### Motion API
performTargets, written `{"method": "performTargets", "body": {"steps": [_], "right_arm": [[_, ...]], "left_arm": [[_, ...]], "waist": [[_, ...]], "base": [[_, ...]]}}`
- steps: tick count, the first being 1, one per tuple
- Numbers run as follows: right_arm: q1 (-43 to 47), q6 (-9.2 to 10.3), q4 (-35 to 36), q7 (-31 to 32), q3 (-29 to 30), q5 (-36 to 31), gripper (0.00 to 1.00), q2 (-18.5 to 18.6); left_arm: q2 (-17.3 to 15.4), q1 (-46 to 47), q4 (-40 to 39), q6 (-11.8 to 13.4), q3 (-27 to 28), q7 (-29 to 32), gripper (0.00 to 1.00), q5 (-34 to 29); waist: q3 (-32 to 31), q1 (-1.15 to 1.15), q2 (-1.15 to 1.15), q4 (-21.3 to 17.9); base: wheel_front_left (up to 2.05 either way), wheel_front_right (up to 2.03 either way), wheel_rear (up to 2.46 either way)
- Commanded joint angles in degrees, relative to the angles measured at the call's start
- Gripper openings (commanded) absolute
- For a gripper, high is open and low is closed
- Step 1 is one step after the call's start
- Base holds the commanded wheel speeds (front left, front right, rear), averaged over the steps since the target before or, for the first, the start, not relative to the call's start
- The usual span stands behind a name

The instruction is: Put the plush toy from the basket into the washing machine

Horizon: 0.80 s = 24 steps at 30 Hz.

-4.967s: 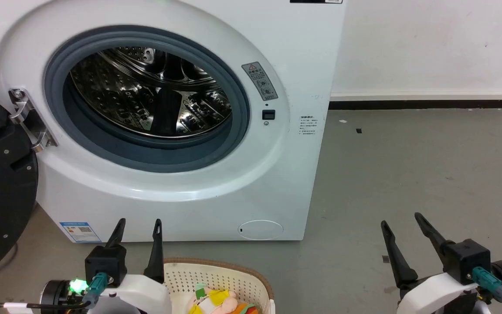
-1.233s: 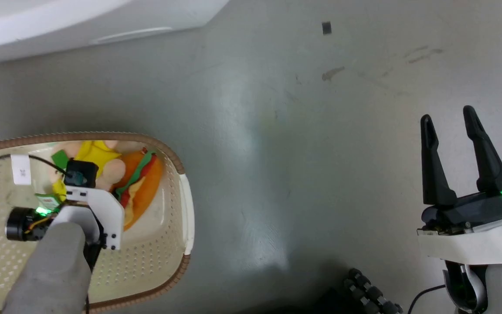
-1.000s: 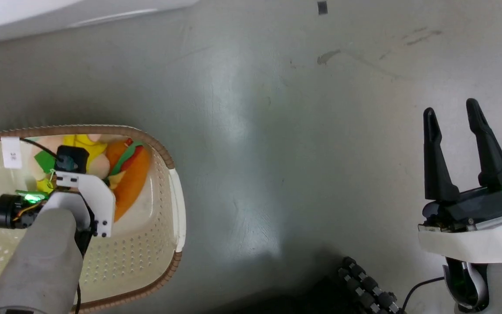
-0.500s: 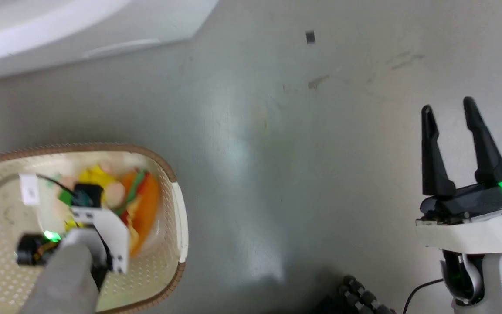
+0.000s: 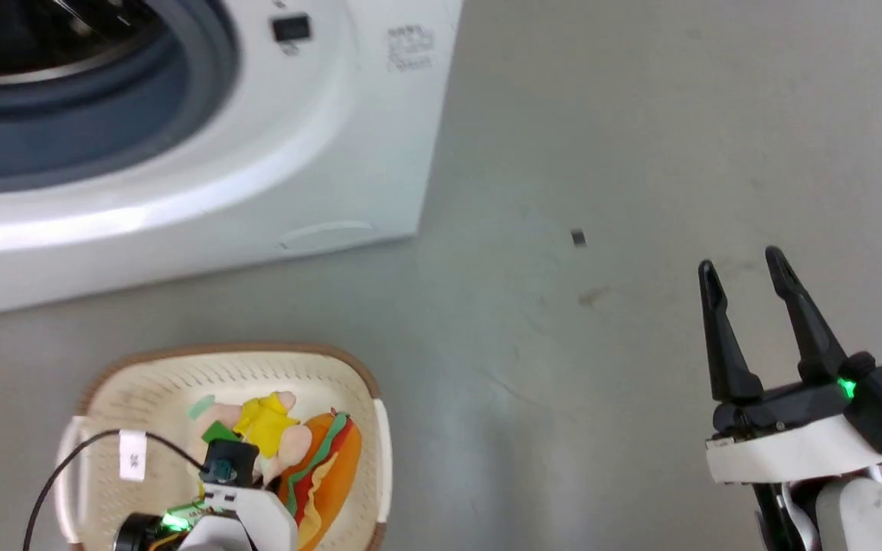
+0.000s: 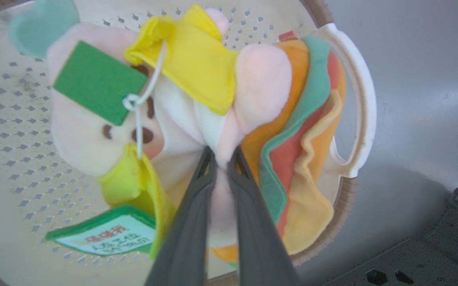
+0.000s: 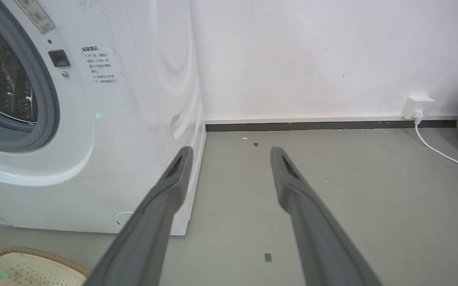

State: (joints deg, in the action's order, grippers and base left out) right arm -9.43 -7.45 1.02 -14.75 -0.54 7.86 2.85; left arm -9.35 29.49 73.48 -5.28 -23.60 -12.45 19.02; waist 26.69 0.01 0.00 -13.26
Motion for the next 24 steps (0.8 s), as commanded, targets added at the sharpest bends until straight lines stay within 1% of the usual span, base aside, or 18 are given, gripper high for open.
{"method": "performTargets", "body": {"steps": [1, 5, 9, 11, 17, 18, 23, 24], "right_arm": [[0.95, -0.03, -0.47, -0.25, 0.27, -0.75, 1.0, 0.03], [2.68, -0.03, -1.42, -0.25, 1.27, -2.31, 1.0, 0.03], [4.36, -0.03, -1.85, -0.25, 1.5, -3.16, 1.0, 0.03], [5.16, -0.03, -1.88, -0.25, 1.92, -3.32, 1.0, 0.03], [7.72, -0.03, -1.88, -0.25, 3.17, -3.32, 1.0, 0.03], [8.09, -0.03, -1.93, -0.25, 3.21, -3.27, 1.0, 0.03], [9.08, -0.03, -2.04, -0.25, 2.28, -2.09, 1.0, 0.03], [9.08, -0.03, -2.04, -0.25, 2.28, -2.09, 1.0, 0.03]], "left_arm": [[0.15, -1.01, -0.49, -0.4, 0.23, -0.76, 0.0, 0.82], [0.38, -2.9, -2.43, -1.05, 0.39, -1.97, 0.0, 1.63], [0.34, -5.2, -6.05, -1.16, 1.81, -2.46, 0.0, 3.05], [0.3, -6.76, -9.97, -1.01, 2.97, -2.5, 0.0, 3.66], [0.9, -14.11, -23.65, 0.36, 5.35, -2.53, 0.0, 2.96], [0.97, -15.38, -26.37, 0.4, 5.89, -2.53, 0.0, 2.77], [1.26, -22.72, -40.74, 2.55, 10.83, -2.54, 0.0, 1.58], [1.26, -22.72, -40.74, 2.55, 10.83, -2.54, 0.0, 1.58]], "waist": [[-6.26, -0.01, 0.0, 4.23], [-10.15, -0.01, 0.0, 6.67], [-13.3, -0.01, 0.0, 8.22], [-14.4, -0.01, 0.0, 8.91], [-17.43, -0.01, 0.0, 10.54], [-17.8, -0.01, 0.0, 10.62], [-19.09, -0.01, 0.0, 10.11], [-19.09, -0.01, 0.0, 10.11]], "base": [[0.0, 0.0, 0.0], [0.0, 0.0, 0.0], [0.0, 0.0, 0.0], [0.0, 0.0, 0.0], [0.0, 0.0, 0.0], [0.0, 0.0, 0.0], [0.0, 0.0, 0.0], [0.0, 0.0, 0.0]]}}
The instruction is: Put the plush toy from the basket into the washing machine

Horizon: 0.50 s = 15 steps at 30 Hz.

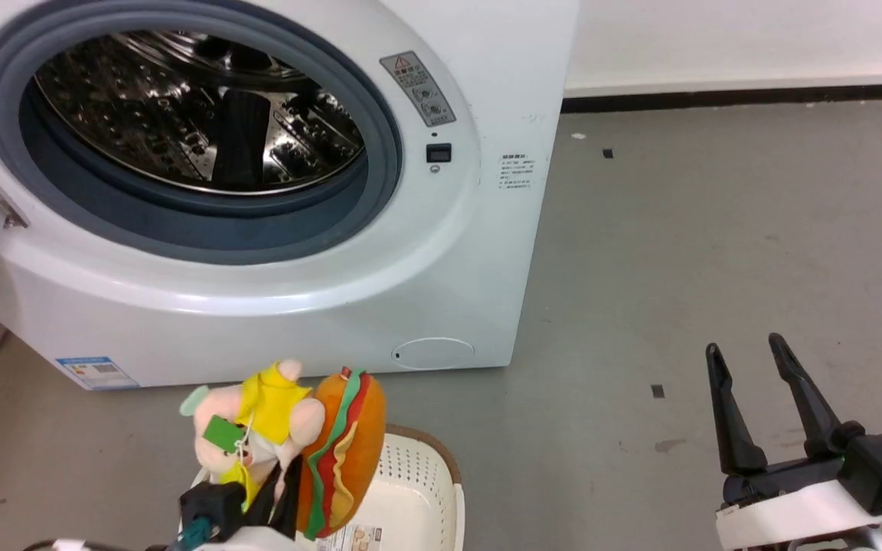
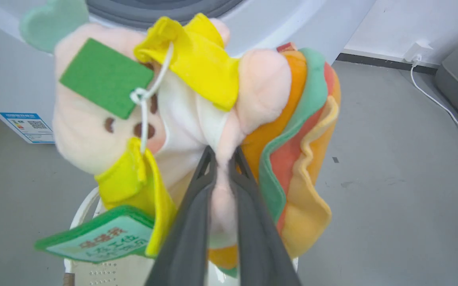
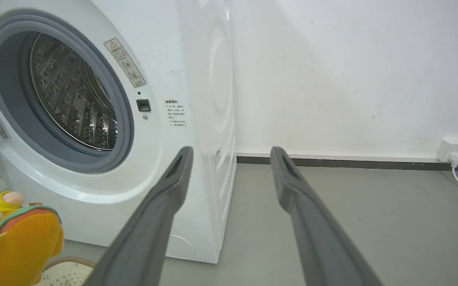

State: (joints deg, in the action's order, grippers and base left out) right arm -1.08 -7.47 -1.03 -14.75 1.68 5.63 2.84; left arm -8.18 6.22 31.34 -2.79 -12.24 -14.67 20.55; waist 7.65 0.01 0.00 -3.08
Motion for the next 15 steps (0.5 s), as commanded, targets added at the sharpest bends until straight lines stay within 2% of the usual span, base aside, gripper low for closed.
{"method": "performTargets", "body": {"steps": [1, 9, 15], "right_arm": [[0.91, -0.02, 0.04, -0.25, 0.13, 0.3, 1.0, 0.04], [1.77, -0.02, 0.61, -0.25, -0.53, -0.01, 1.0, 0.04], [0.88, -0.02, 1.49, -0.25, -0.28, -0.1, 1.0, 0.04]], "left_arm": [[0.19, -0.73, -1.15, 0.27, 0.29, -0.32, 0.0, -0.38], [0.23, -3.8, -17.54, -0.28, 5.56, -0.32, 0.0, -3.88], [-0.98, 0.48, -23.45, -0.97, 8.93, -0.32, 0.0, -4.28]], "waist": [[-0.19, -0.01, 0.0, -0.1], [0.15, -0.01, 0.0, -0.73], [3.56, -0.01, 0.0, -1.6]], "base": [[0.0, 0.0, 0.0], [0.0, 0.0, 0.0], [0.0, 0.0, 0.0]]}}
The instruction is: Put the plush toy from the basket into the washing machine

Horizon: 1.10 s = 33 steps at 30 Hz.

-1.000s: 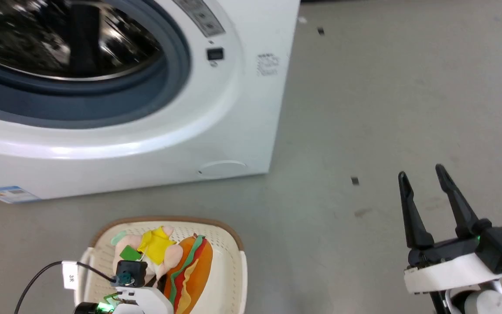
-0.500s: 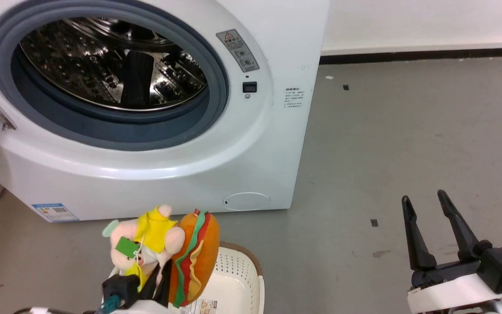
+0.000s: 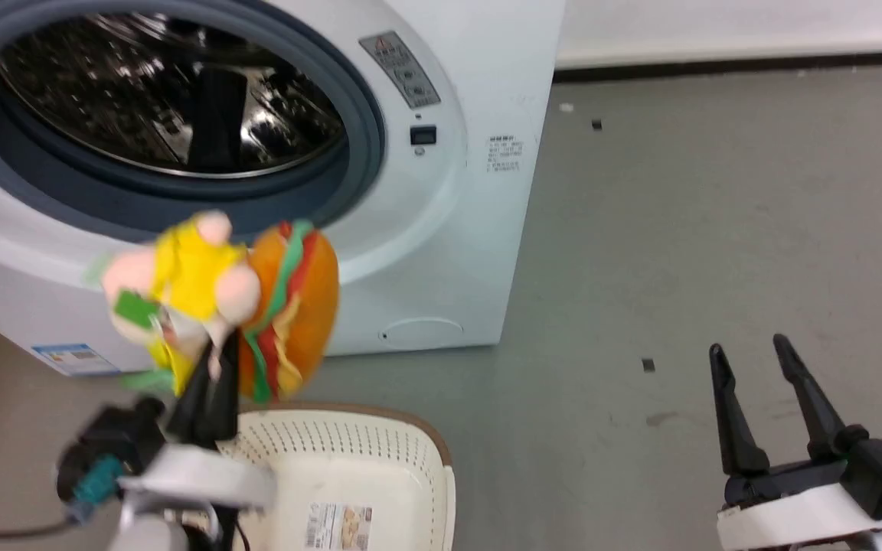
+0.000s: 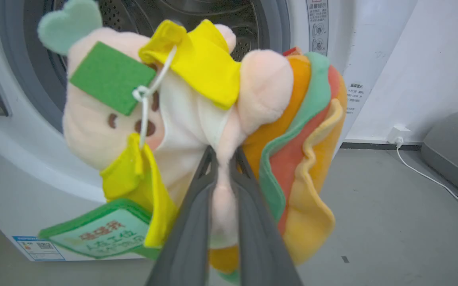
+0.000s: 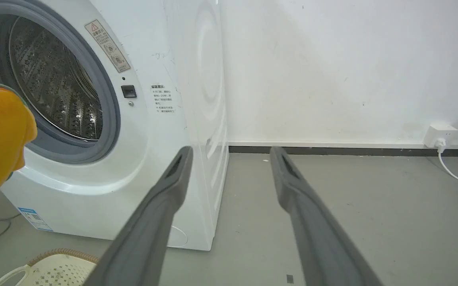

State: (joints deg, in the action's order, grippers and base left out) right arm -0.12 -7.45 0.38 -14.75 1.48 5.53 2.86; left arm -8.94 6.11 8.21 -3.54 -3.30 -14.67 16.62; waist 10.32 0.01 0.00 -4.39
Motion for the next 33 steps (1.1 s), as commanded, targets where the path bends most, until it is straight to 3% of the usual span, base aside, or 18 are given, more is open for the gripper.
{"method": "performTargets", "body": {"steps": [1, 8, 21, 25, 33], "right_arm": [[-0.94, -0.03, 0.39, -0.25, -0.19, -0.23, 1.0, 0.01], [-4.94, -0.03, 2.61, -0.25, -1.14, -0.34, 1.0, 0.01], [-9.42, -0.03, 7.56, -0.25, -1.07, 2.61, 1.0, 0.01], [-9.83, -0.03, 7.71, -0.25, -0.86, 3.54, 1.0, 0.01], [-11.42, -0.03, 8.38, -0.25, -2.17, 7.6, 1.0, 0.01]], "left_arm": [[-0.8, 3.66, -0.39, -0.58, 1.09, -0.26, 0.0, 0.85], [-5.13, 18.85, 2.41, -1.41, 4.57, 4.46, 0.0, 4.53], [-20.3, 51.2, 16.01, -2.41, 5.35, 18.35, 0.0, 2.98], [-22.5, 59.61, 19.95, -2.5, 4.1, 22.27, 0.0, 2.04], [-23.74, 72.41, 29.15, -2.58, 1.47, 27.54, 0.0, 1.22]], "waist": [[2.92, -0.01, 0.0, -0.66], [12.96, -0.01, 0.0, -3.28], [29.43, -0.01, 0.0, -9.6], [32.95, -0.01, 0.0, -10.81], [37.85, -0.01, 0.0, -12.24]], "base": [[0.0, 0.0, 0.0], [0.0, 0.0, 0.0], [0.0, 0.0, 0.0], [0.0, 0.0, 0.0], [0.0, 0.0, 0.0]]}}
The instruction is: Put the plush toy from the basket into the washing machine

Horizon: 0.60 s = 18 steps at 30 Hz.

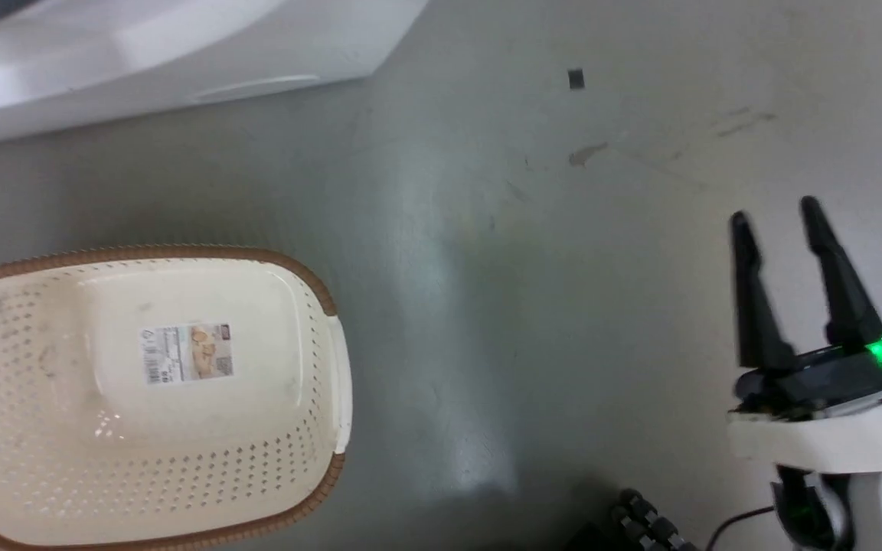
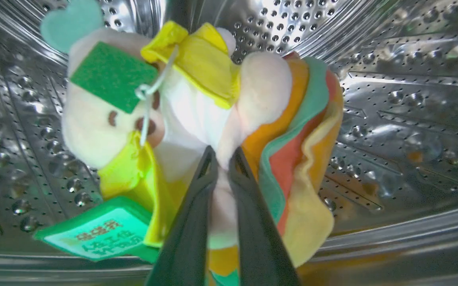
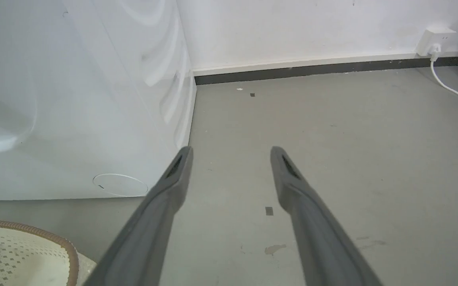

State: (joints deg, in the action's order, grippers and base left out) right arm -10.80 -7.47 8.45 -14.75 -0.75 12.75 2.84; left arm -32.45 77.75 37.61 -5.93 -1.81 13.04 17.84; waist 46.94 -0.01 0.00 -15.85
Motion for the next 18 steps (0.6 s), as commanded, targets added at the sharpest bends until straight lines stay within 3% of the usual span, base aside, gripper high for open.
{"method": "performTargets", "body": {"steps": [1, 6, 12, 13, 14, 18], "right_arm": [[-0.67, -0.02, 0.3, -0.25, 0.79, 3.05, 1.0, 0.04], [-1.22, -0.02, 0.83, -0.25, 1.46, 4.23, 1.0, 0.04], [-2.09, -0.02, 0.79, -0.25, 2.22, 3.11, 1.0, 0.04], [-2.19, -0.02, 0.77, -0.25, 2.29, 2.97, 1.0, 0.04], [-2.27, -0.02, 0.78, -0.25, 2.36, 2.78, 1.0, 0.04], [-1.99, -0.02, 0.72, -0.25, 2.52, 1.28, 1.0, 0.04]], "left_arm": [[0.04, 2.03, 0.99, -0.28, -0.04, 0.83, 0.0, 0.56], [0.02, 5.88, 6.04, -0.67, -1.34, 4.89, 0.0, 1.37], [-0.36, 6.37, 9.27, -1.17, -4.06, 2.91, 0.0, 0.8], [-0.36, 6.18, 9.66, -1.23, -4.58, 1.89, 0.62, 0.63], [-0.33, 5.94, 10.11, -1.29, -5.16, 0.93, 1.0, 0.45], [0.22, 4.29, 11.93, -1.45, -7.01, -3.71, 1.0, 0.72]], "waist": [[1.75, 0.01, 0.0, -0.78], [3.21, 0.01, 0.0, -0.73], [2.38, 0.01, 0.0, 0.42], [1.89, 0.01, 0.0, 0.65], [1.37, 0.01, 0.0, 0.9], [-1.81, 0.01, 0.0, 2.14]], "base": [[0.0, 0.0, 0.0], [0.0, 0.0, 0.0], [0.0, 0.0, 0.0], [0.0, 0.0, 0.0], [0.0, 0.0, 0.0], [0.0, 0.0, 0.0]]}}
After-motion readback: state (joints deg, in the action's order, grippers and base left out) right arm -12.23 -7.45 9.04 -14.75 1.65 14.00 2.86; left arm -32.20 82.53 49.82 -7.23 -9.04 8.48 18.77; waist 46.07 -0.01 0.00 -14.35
